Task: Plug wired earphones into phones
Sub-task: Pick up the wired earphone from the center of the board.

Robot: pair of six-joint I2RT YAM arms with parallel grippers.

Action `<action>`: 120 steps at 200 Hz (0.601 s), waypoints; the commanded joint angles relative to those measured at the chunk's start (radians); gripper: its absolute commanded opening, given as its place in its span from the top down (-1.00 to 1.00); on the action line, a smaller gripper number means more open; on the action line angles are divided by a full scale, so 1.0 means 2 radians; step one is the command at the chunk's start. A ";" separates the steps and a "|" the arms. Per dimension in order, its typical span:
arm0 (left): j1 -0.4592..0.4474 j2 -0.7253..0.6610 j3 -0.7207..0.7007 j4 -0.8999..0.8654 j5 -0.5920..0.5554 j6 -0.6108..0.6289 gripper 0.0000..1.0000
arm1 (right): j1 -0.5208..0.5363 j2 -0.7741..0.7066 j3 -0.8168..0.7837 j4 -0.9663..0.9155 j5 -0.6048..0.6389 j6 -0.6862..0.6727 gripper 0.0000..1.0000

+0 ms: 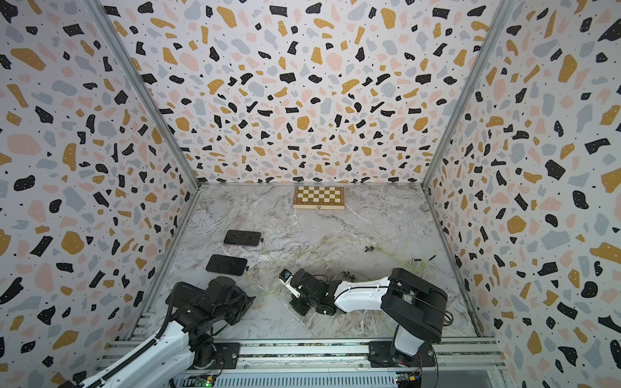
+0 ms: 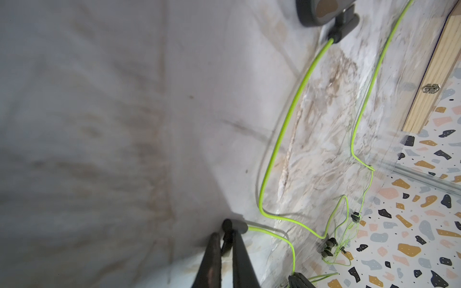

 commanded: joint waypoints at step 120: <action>-0.002 -0.047 0.058 -0.069 -0.007 0.078 1.00 | 0.008 -0.093 -0.029 0.030 -0.003 0.019 0.79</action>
